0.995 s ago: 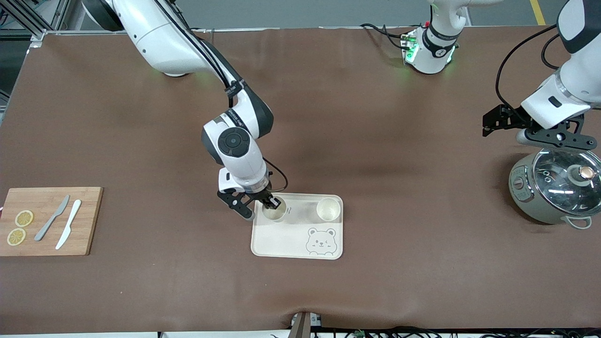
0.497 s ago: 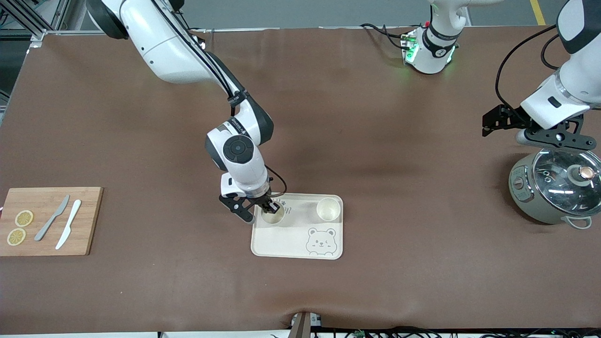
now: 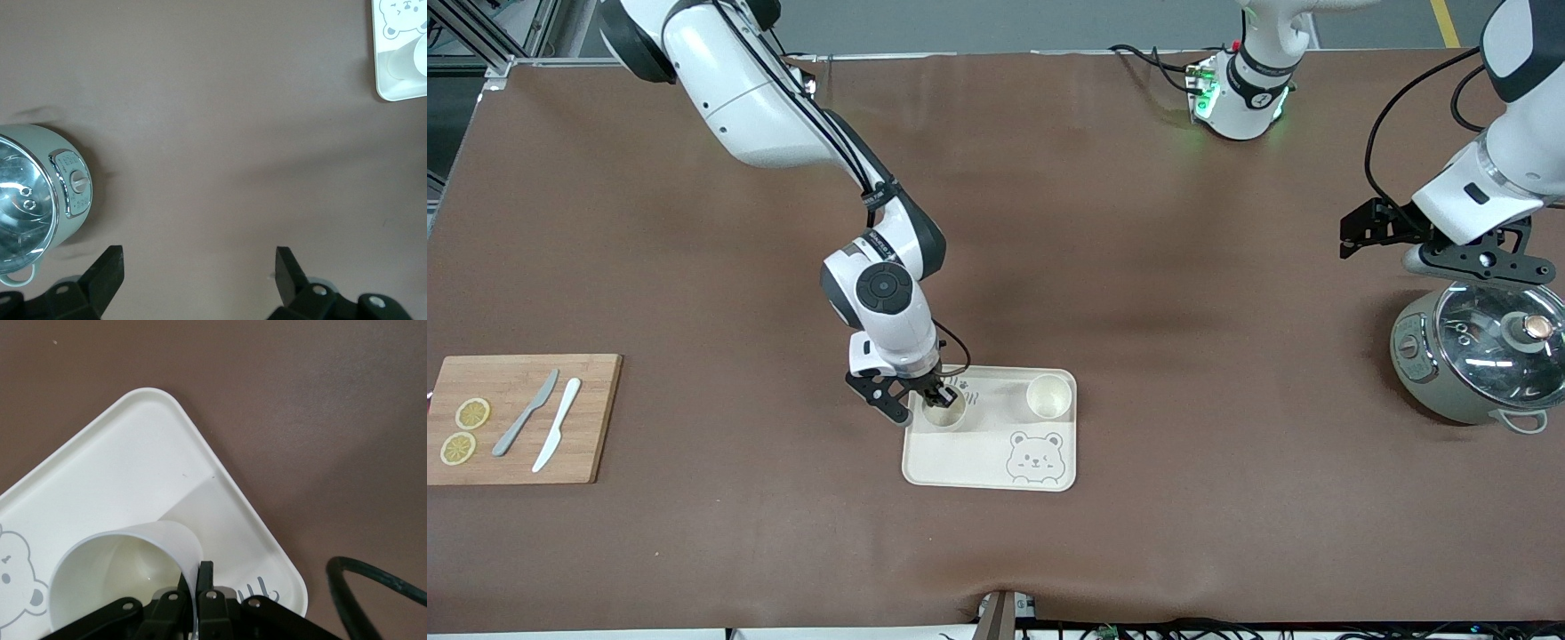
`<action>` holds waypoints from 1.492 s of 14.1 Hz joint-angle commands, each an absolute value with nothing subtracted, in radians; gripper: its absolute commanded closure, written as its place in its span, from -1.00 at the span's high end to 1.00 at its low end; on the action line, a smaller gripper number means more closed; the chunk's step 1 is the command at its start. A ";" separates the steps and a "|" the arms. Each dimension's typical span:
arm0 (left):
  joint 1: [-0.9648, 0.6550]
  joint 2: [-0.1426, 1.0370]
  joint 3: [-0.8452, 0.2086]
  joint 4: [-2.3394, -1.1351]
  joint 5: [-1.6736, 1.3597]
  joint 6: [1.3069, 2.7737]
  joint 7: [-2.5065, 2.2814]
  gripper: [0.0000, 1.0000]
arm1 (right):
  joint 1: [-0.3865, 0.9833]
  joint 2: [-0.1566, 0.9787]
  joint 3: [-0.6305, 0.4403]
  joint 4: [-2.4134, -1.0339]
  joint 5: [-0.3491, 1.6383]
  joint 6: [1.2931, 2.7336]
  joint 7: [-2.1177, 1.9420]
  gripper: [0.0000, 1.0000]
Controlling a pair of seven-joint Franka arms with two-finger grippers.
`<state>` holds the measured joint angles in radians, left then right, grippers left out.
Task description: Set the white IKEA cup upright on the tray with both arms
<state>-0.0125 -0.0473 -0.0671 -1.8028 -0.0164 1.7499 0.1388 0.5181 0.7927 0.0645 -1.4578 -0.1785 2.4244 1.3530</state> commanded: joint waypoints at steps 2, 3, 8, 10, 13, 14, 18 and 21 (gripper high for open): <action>-0.014 -0.058 -0.069 -1.812 -0.020 1.750 0.127 1.00 | 0.526 0.813 0.052 -1.427 -0.212 2.422 1.385 -0.85; -0.014 -0.058 -0.069 -1.810 -0.021 1.750 0.126 1.00 | 0.525 0.813 0.052 -1.427 -0.212 2.422 1.384 -0.42; -0.015 -0.057 -0.069 -1.810 -0.021 1.752 0.126 1.00 | 0.526 0.810 0.052 -1.425 -0.270 2.411 1.381 1.00; -0.018 -0.058 -0.071 -1.810 -0.020 1.752 0.114 1.00 | 0.526 0.804 0.052 -1.419 -0.267 2.404 1.376 1.00; -0.018 -0.058 -0.077 -1.810 -0.020 1.752 0.109 1.00 | 0.528 0.784 0.057 -1.387 -0.255 2.350 1.371 1.00; -0.018 -0.058 -0.077 -1.810 -0.021 1.750 0.107 1.00 | 0.528 0.781 0.060 -1.373 -0.256 2.300 1.370 1.00; -0.018 -0.061 -0.080 -1.812 -0.021 1.746 0.107 1.00 | 0.511 0.666 0.093 -1.359 -0.215 2.117 1.289 1.00; -0.018 -0.064 -0.081 -1.812 -0.020 1.744 0.103 1.00 | 0.463 0.545 0.094 -1.359 -0.100 1.973 1.125 1.00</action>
